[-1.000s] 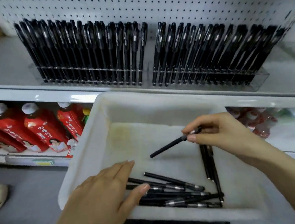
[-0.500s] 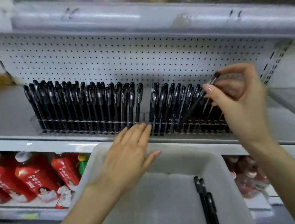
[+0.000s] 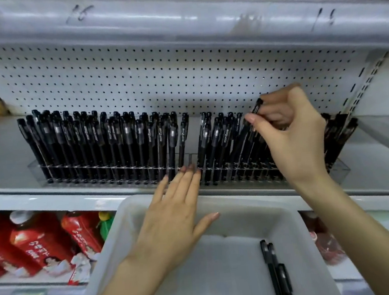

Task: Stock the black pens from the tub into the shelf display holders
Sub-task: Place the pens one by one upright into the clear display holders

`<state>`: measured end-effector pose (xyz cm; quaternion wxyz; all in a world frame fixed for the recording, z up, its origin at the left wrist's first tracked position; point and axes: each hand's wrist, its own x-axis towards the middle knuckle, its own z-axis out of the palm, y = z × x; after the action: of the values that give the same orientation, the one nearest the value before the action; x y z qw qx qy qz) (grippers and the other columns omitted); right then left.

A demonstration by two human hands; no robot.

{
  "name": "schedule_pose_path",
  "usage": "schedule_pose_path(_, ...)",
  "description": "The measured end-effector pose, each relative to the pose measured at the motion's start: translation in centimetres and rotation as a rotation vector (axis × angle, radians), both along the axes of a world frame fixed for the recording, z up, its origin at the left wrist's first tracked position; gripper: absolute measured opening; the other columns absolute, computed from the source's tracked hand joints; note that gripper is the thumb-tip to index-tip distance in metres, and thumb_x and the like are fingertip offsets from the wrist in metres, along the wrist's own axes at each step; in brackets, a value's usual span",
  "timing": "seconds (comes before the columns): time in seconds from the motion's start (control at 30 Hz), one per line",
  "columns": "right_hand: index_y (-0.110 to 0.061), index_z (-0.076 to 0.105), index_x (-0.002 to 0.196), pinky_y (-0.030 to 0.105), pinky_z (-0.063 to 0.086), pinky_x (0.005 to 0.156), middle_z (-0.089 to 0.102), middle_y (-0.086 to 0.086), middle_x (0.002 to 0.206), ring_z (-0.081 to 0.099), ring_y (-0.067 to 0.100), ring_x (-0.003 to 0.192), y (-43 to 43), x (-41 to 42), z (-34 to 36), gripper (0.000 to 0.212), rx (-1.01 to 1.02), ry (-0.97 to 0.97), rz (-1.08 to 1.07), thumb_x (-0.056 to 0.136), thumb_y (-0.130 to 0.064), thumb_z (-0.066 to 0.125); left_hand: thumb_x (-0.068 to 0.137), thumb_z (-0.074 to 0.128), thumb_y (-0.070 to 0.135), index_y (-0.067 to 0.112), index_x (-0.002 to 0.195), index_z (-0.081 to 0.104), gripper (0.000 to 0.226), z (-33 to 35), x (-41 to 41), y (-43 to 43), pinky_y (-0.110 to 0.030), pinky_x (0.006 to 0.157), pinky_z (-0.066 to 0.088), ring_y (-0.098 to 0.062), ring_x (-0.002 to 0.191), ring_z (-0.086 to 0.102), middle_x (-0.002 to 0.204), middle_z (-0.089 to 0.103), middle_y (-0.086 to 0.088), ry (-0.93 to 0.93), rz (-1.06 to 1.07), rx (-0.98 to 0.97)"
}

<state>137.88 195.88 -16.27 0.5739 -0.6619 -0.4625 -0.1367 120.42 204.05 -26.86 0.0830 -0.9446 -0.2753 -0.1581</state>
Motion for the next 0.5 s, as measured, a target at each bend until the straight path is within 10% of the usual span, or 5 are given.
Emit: schedule_pose_path(0.5,-0.020,0.069,0.090,-0.001,0.037,0.068,0.060,-0.023,0.079,0.055,-0.015,0.076,1.0,0.5,-1.2,0.013,-0.300,-0.076,0.017,0.079,-0.024,0.075,0.093,0.018,0.066,0.005,0.140,0.042,0.081,-0.1,0.0,0.0,-0.045,0.107,0.038,-0.019,0.134,0.040,0.144,0.045,-0.008,-0.015,0.011,-0.013)
